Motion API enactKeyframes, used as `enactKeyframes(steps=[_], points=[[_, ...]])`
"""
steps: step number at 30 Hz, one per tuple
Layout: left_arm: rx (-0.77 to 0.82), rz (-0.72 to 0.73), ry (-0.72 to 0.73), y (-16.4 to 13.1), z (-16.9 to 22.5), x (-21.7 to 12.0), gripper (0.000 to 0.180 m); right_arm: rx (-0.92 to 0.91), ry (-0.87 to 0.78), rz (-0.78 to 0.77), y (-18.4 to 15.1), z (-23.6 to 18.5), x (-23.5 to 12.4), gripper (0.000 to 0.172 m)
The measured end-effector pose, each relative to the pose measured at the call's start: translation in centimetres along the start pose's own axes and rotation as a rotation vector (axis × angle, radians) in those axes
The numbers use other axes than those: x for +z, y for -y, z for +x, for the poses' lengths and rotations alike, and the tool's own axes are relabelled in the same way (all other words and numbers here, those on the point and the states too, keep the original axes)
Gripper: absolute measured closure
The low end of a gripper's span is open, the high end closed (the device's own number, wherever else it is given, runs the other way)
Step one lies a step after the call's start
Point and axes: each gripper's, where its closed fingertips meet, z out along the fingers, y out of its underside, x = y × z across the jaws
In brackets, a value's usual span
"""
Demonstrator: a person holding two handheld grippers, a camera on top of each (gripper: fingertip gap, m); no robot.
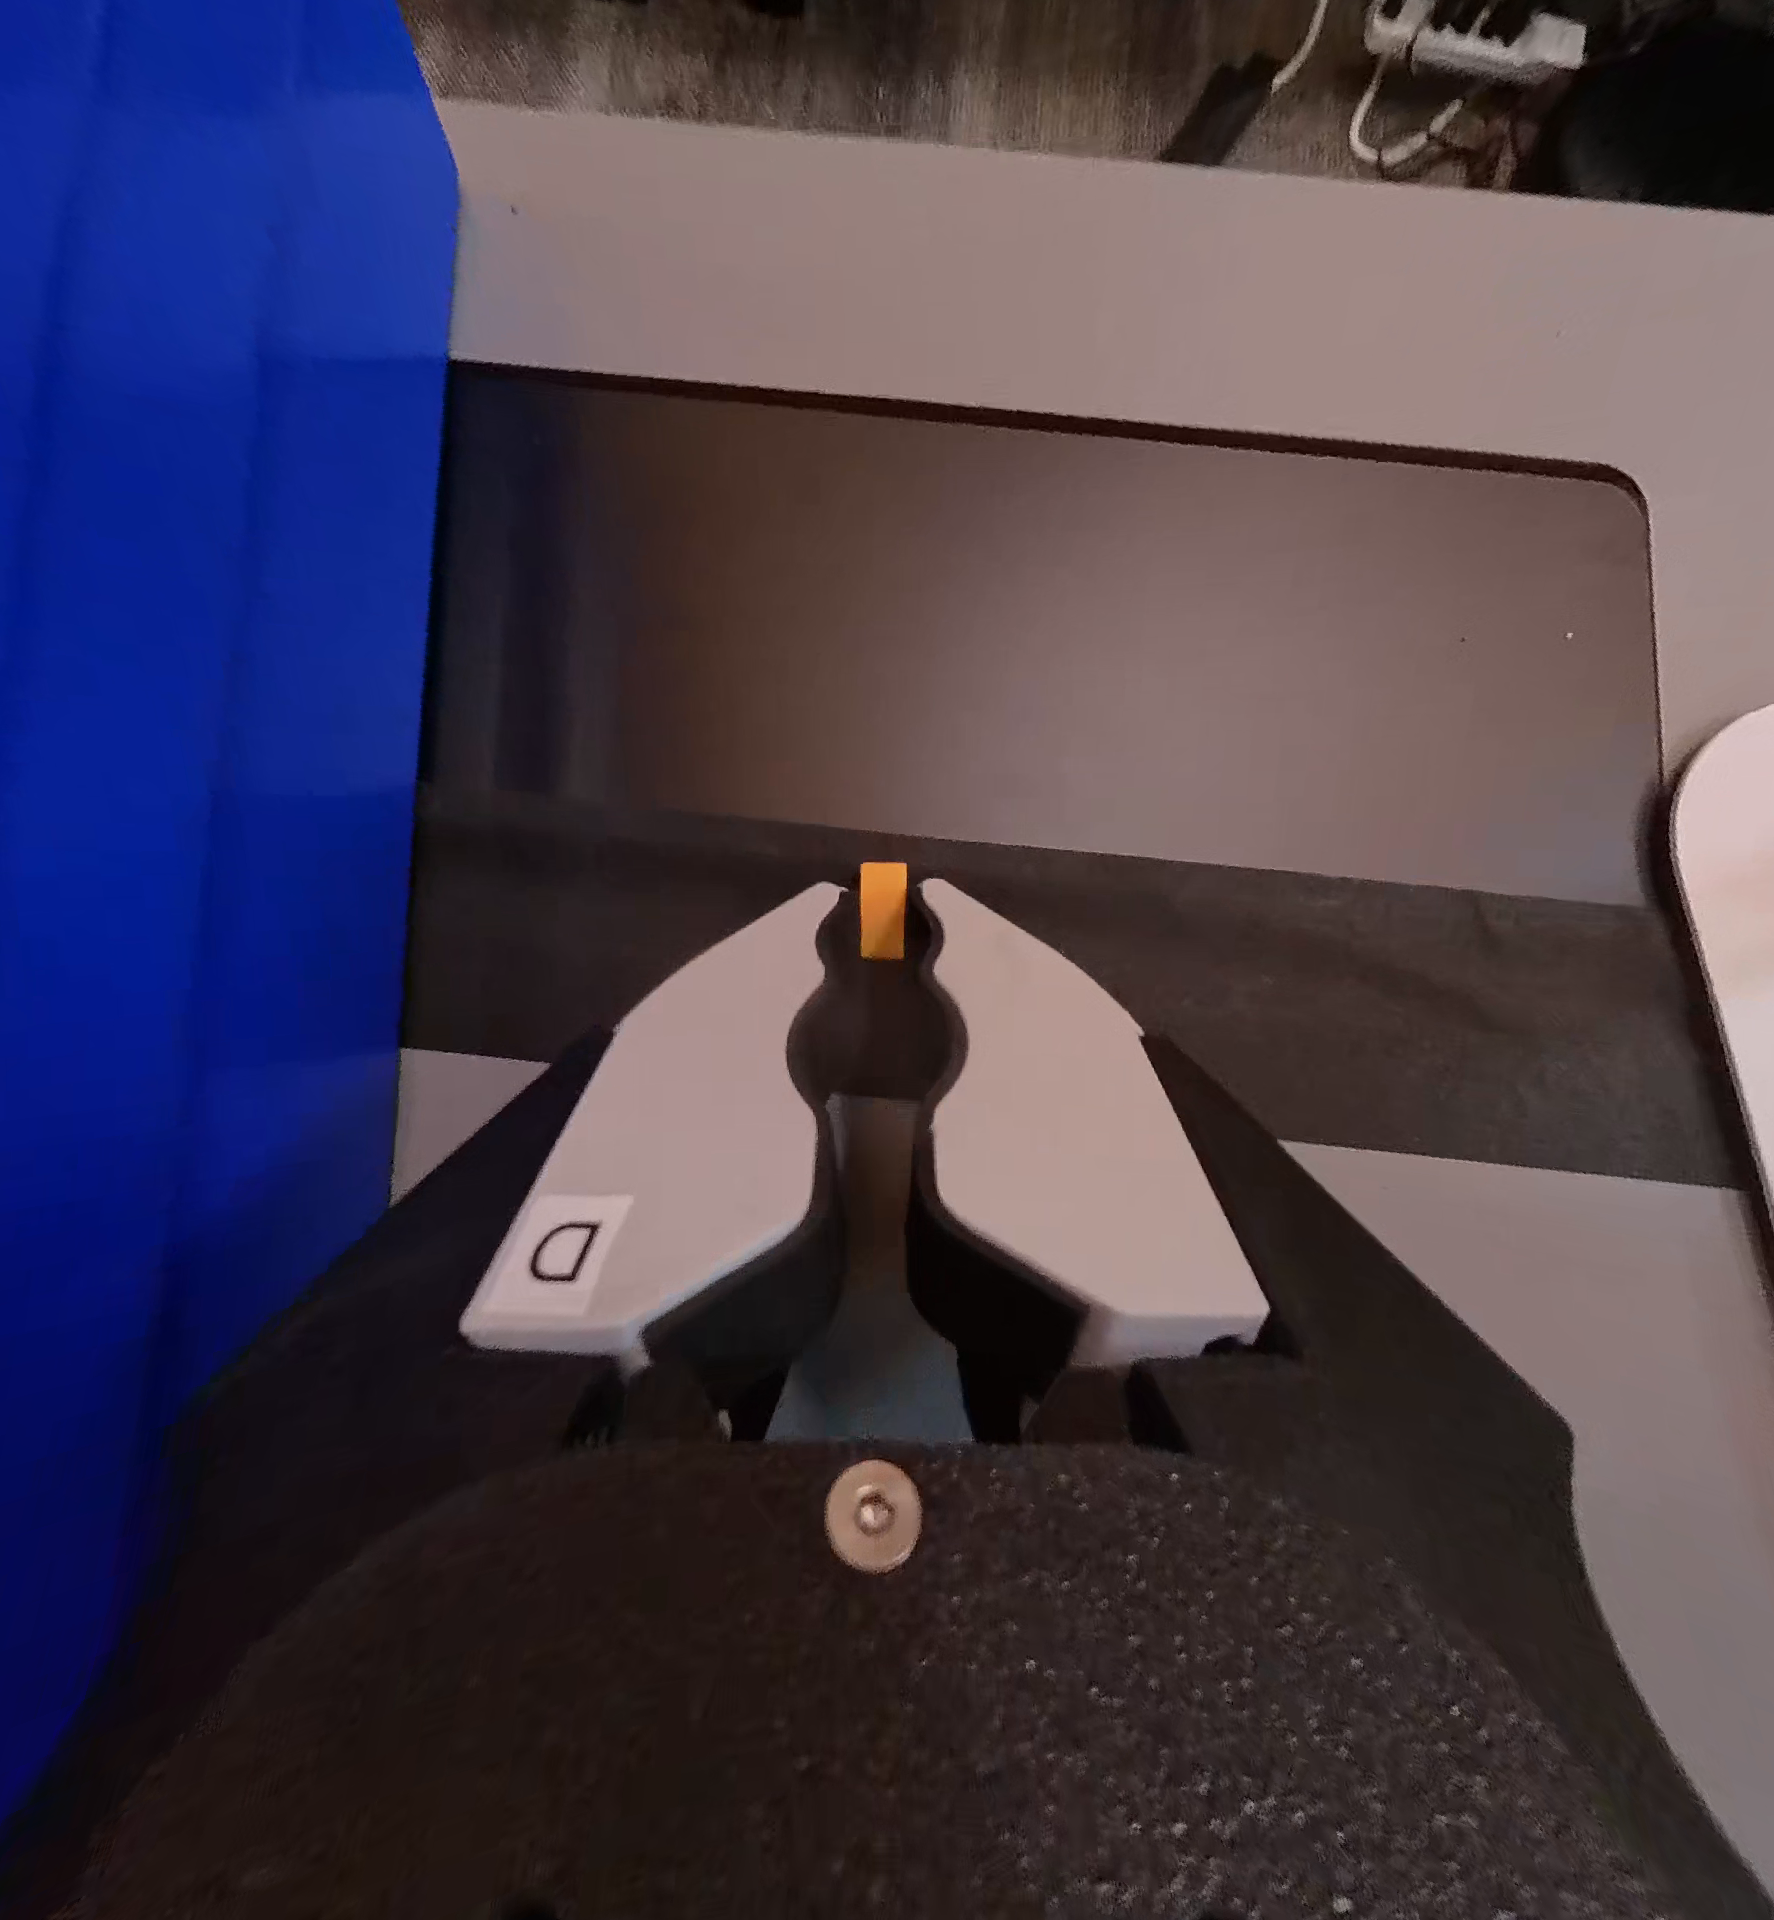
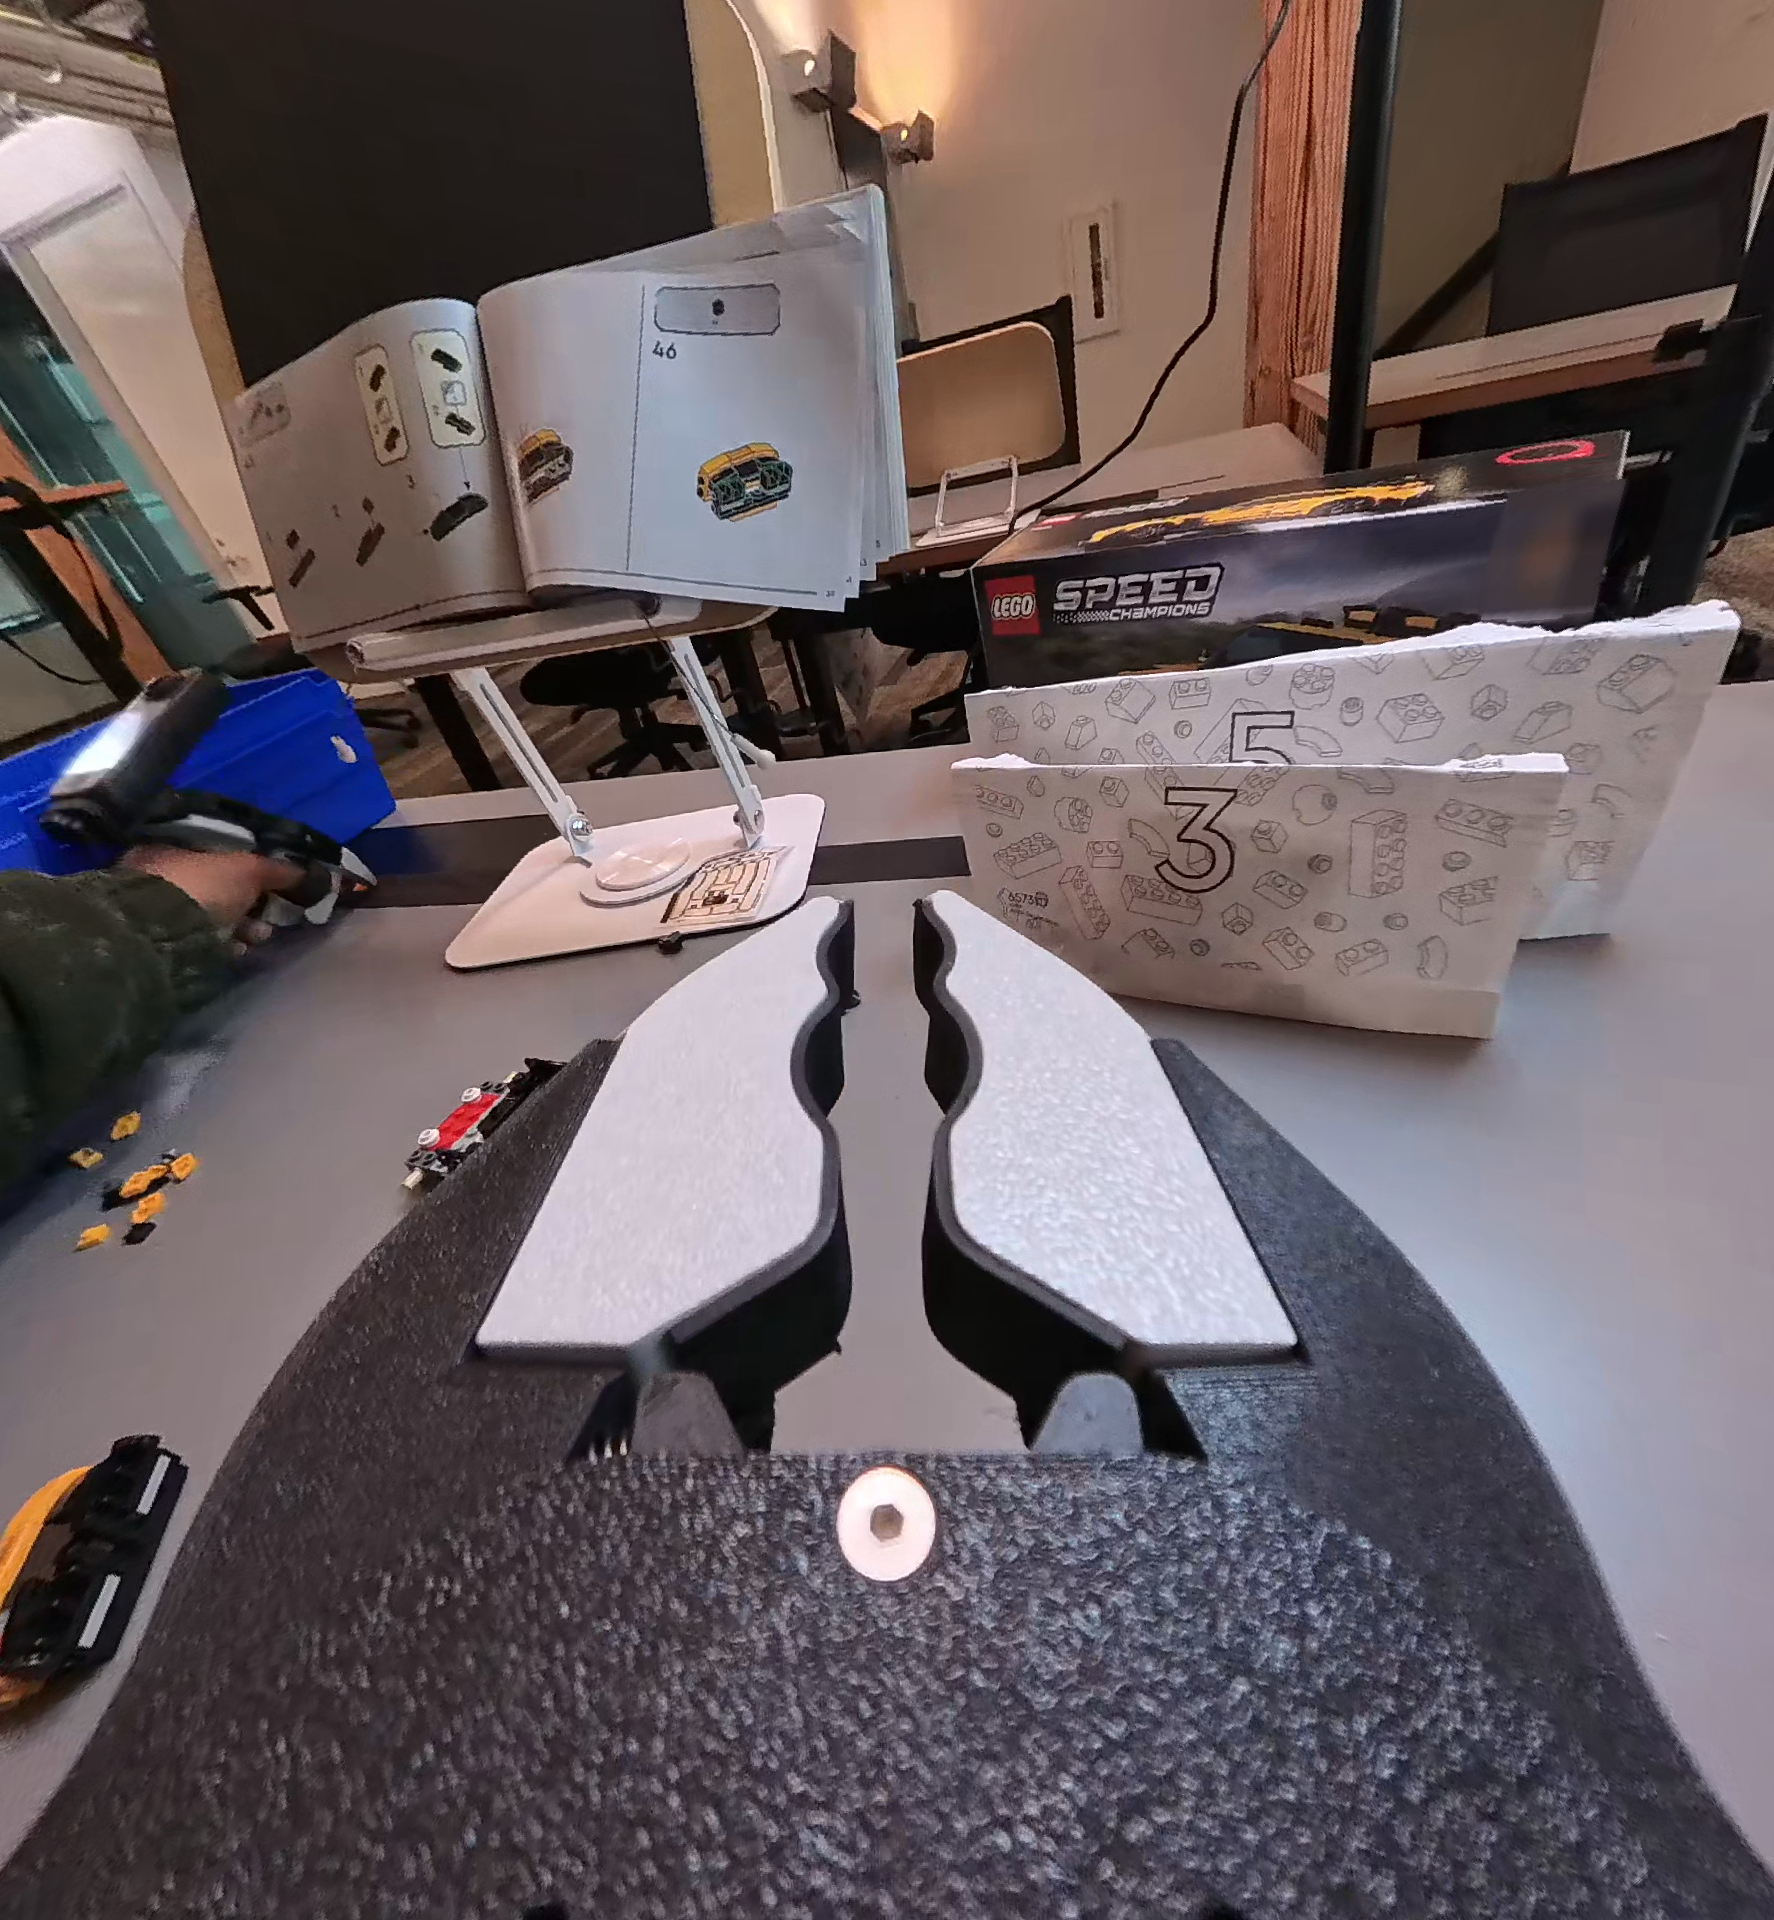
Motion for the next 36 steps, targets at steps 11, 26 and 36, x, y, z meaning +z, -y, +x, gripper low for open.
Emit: enactKeyframes(steps=[11, 26, 36], points=[[-0.12, -0.04, -0.159, 1.1, 0.1, -3.1, 0.173, 0.001, 0.018, 0.027, 0.7, -0.4, -0.6, 0.162], [0.091, 0.435, -0.468, 7.8, 5.8, -31.0, 0.173, -0.008, -0.045, 0.024, 0.3, 1.4, -0.6, 0.161], [0.145, 0.047, -0.072, -14.0, -9.7, -29.9, 0.173, -0.12, -0.07, 0.001, -0.7, 1.4, 0.0, 0.161]])
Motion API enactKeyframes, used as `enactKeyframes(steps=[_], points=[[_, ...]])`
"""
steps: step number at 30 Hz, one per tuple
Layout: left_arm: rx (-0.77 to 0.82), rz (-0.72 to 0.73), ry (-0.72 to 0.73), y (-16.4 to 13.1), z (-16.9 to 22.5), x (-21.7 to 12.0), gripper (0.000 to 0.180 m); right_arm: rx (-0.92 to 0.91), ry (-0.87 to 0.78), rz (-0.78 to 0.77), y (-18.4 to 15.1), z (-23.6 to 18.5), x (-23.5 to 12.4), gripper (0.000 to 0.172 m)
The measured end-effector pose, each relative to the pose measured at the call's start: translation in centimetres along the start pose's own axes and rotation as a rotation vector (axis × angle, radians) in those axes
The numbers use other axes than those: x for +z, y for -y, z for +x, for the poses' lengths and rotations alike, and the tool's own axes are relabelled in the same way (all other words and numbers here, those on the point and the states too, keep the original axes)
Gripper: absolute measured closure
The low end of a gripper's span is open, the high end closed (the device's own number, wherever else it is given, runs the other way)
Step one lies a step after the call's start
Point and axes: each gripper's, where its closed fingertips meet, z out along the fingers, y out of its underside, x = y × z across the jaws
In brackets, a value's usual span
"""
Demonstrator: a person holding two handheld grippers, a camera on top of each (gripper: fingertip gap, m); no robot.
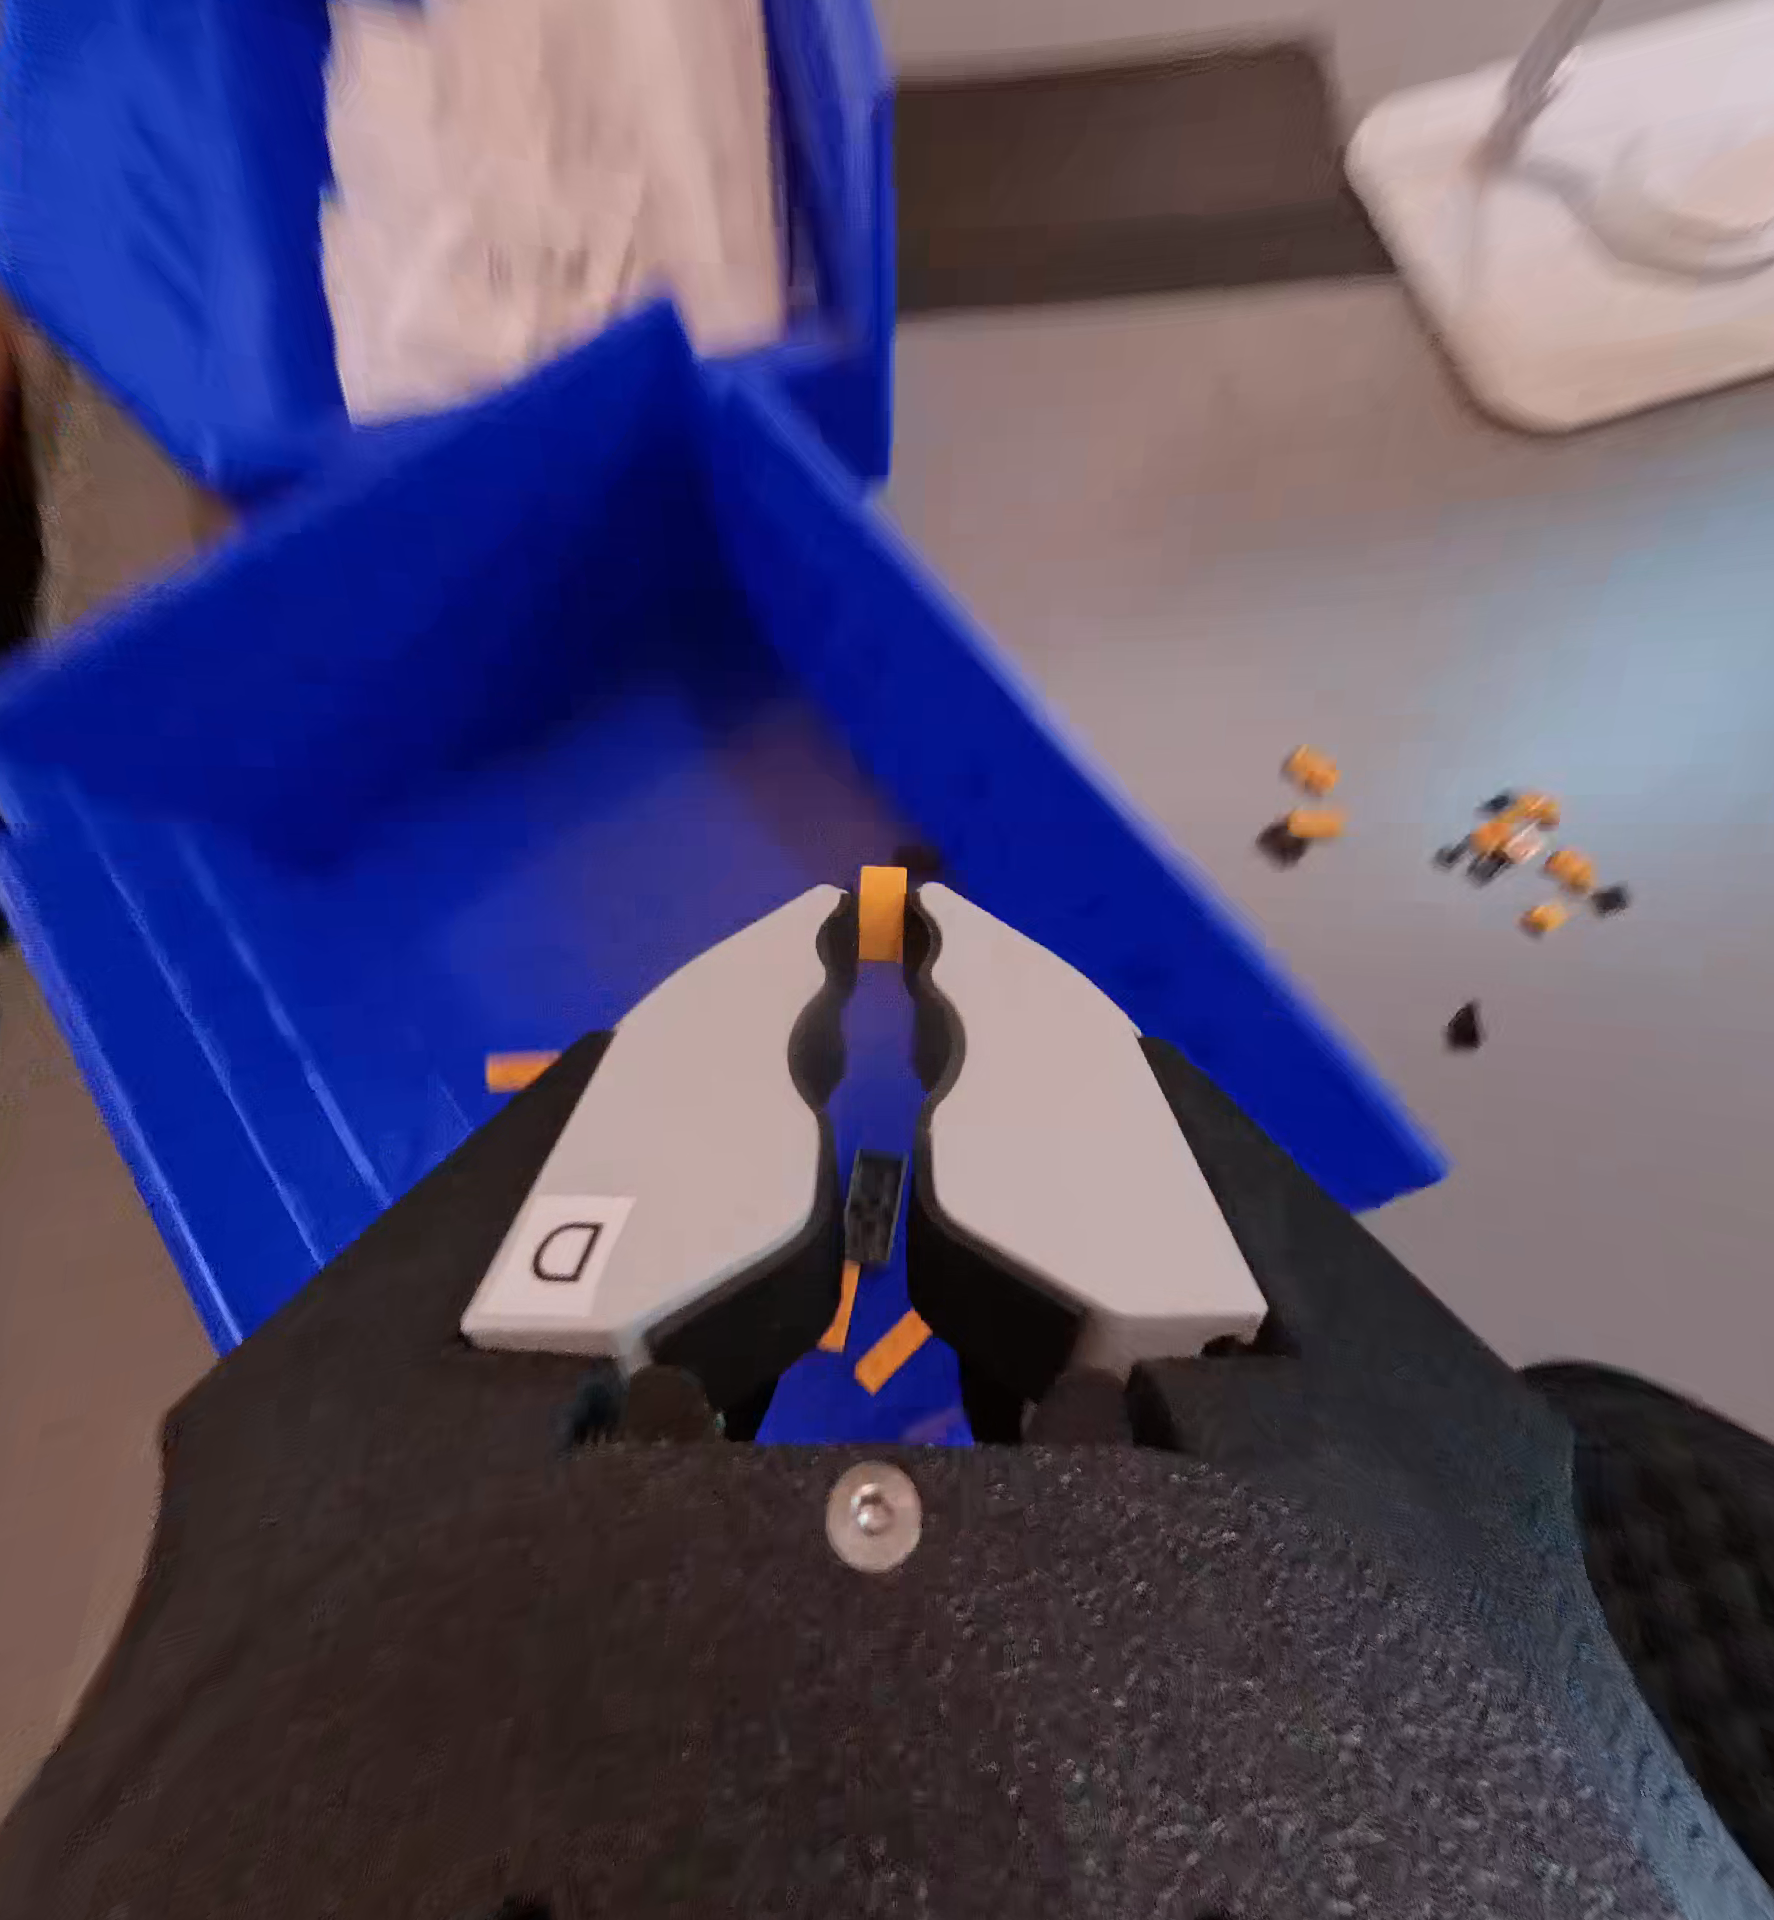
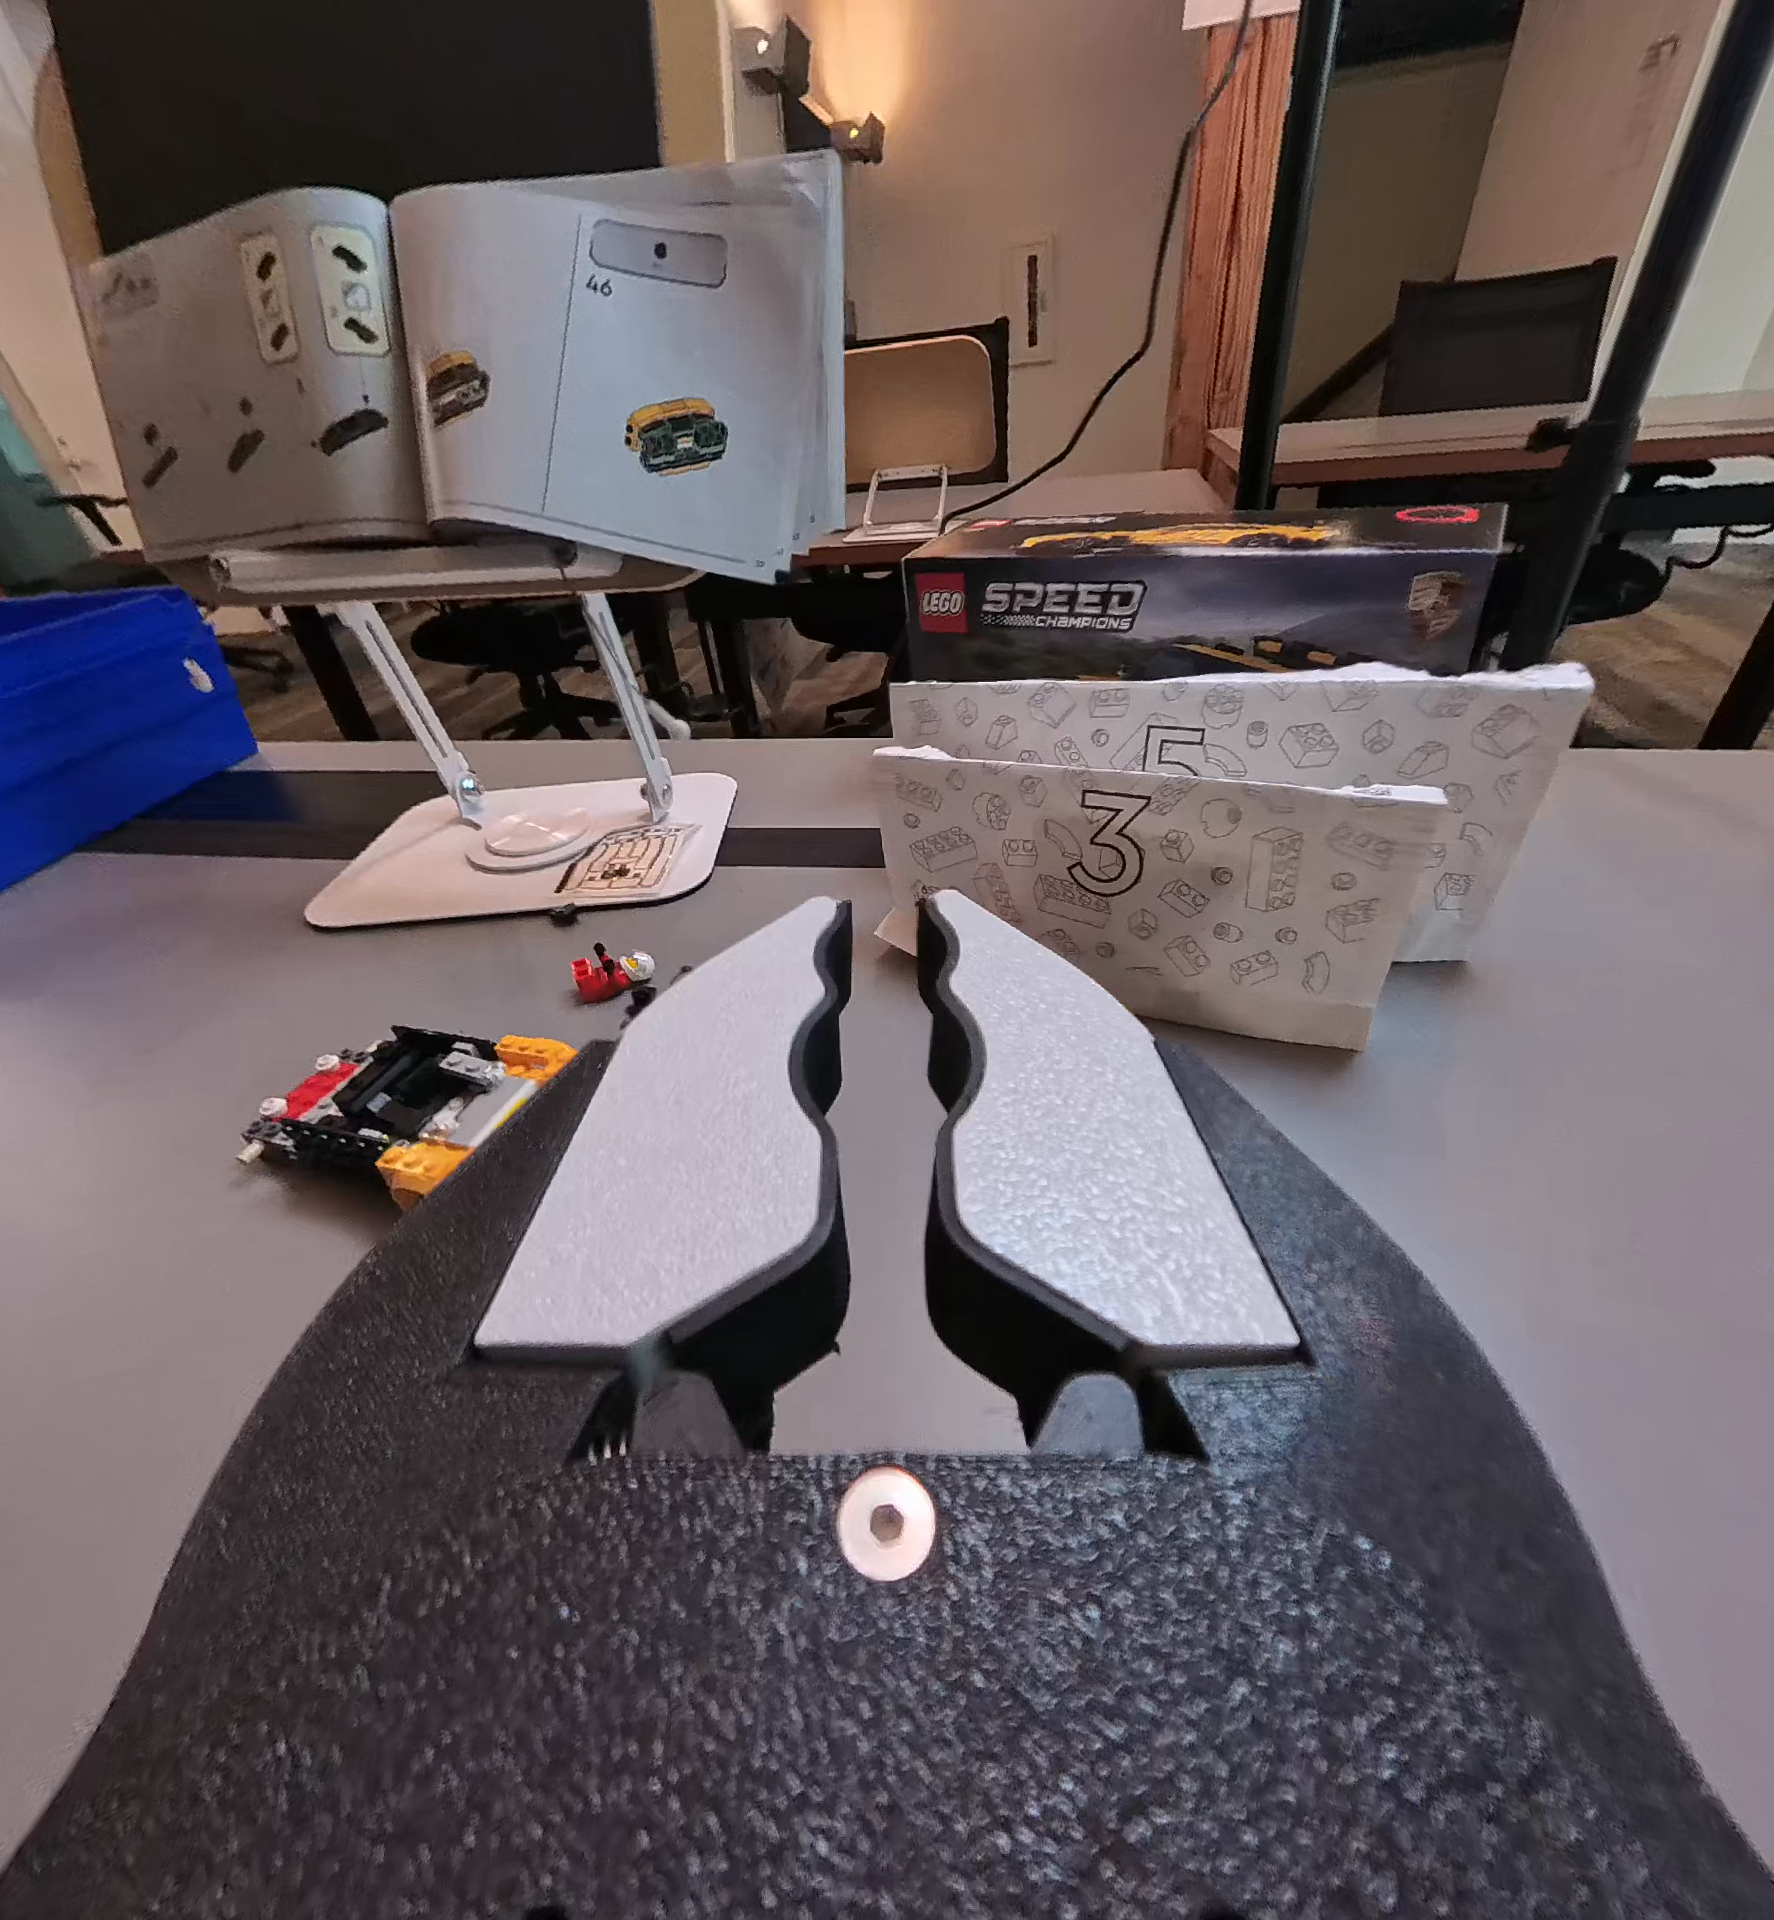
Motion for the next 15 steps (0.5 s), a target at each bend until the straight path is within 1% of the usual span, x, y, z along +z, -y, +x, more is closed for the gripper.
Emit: enactKeyframes(steps=[1, 3, 5, 6, 7, 9, 12, 13, 15], points=[[-0.035, -0.044, -0.005, -2.0, -0.6, 0.5, 0.173, -0.014, 0.001, -0.003, -0.2, -0.1, 0.1, 0.161], [-0.069, -0.103, 0.024, -4.7, -1.9, 1.1, 0.157, -0.037, 0.003, -0.013, -0.5, -0.4, 0.2, 0.16], [-0.091, -0.145, 0.02, -6.3, -2.3, 1.5, 0.141, -0.055, 0.0, -0.019, -0.8, -0.6, 0.3, 0.16], [-0.103, -0.159, 0.001, -6.8, -2.2, 1.7, 0.128, -0.062, -0.001, -0.023, -0.9, -0.7, 0.4, 0.16], [-0.11, -0.167, -0.011, -7.0, -2.1, 1.8, 0.115, -0.068, -0.002, -0.025, -1.0, -0.8, 0.4, 0.16], [-0.106, -0.156, -0.01, -7.0, -2.2, 2.0, 0.1, -0.073, 0.0, -0.029, -1.2, -0.8, 0.5, 0.16], [-0.12, -0.105, -0.049, -6.1, -1.8, 1.9, 0.088, -0.073, 0.003, -0.034, -1.4, -0.9, 0.5, 0.16], [-0.118, -0.091, -0.065, -5.8, -1.6, 1.9, 0.089, -0.072, 0.005, -0.037, -1.5, -0.9, 0.6, 0.16], [-0.101, -0.004, -0.062, -4.3, -1.3, 1.3, 0.094, -0.074, 0.01, -0.039, -1.6, -1.0, 0.6, 0.16]])
